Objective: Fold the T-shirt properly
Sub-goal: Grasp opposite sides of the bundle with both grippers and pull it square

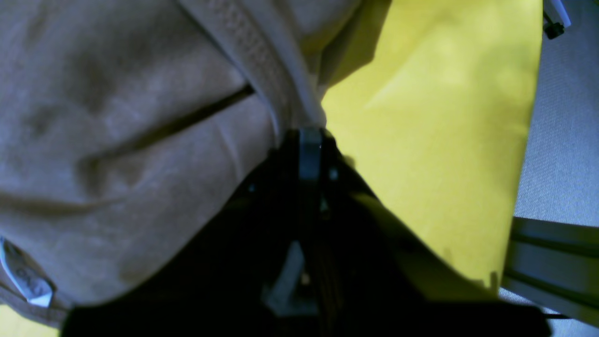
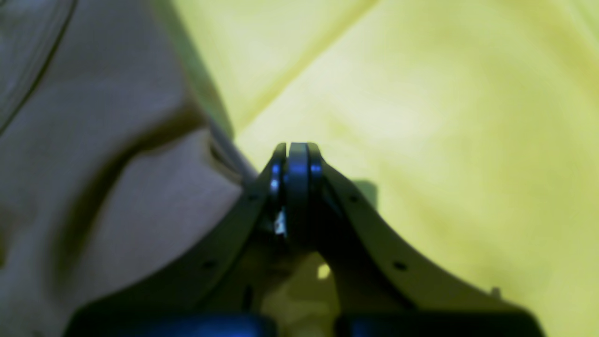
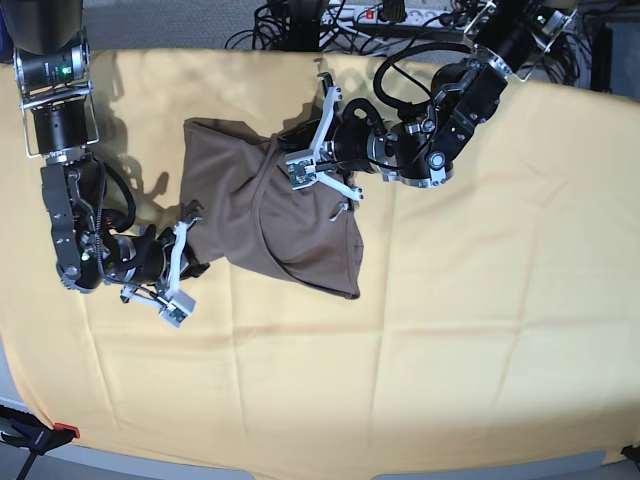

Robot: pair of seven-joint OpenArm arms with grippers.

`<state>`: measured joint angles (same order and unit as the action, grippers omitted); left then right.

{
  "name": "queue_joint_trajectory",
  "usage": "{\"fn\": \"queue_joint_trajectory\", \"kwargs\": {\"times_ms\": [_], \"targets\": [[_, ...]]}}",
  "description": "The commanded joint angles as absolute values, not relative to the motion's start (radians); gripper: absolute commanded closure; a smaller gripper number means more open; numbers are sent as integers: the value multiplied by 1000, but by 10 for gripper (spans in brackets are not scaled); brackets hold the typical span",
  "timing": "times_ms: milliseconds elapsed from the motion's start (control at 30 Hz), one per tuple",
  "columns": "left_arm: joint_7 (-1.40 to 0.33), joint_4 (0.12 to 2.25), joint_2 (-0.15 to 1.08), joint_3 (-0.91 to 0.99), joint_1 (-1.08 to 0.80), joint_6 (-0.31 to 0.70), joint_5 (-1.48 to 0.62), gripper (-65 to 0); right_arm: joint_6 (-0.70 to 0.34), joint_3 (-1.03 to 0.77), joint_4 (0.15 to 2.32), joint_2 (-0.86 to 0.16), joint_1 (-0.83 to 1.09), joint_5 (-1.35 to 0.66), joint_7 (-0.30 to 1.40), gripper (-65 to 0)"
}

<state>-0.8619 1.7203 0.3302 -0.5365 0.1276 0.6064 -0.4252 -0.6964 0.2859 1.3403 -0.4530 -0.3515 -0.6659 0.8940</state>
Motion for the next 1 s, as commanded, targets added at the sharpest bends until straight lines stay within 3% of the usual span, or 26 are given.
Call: {"fn": "queue_joint_trajectory", "kwargs": {"times_ms": [0, 300, 467, 733, 967], "targets": [[-860, 1731, 341, -531, 145, 598, -394, 0, -698, 293, 1355, -466, -382, -681, 877, 0], [-810, 1716, 504, -531, 211, 598, -360, 0, -698, 306, 1358, -497, -377, -832, 972, 0], [-669, 1554, 546, -531, 294, 598, -344, 0, -698, 306, 1382, -534, -357, -897, 1000, 0], [-466, 1199, 461, -531, 457, 601, -260, 0, -698, 305, 1384, -574, -271, -978, 1008, 0], [-324, 1038, 382, -531, 564, 594, -165, 0, -698, 209, 1478, -580, -127, -996, 1047, 0]]}}
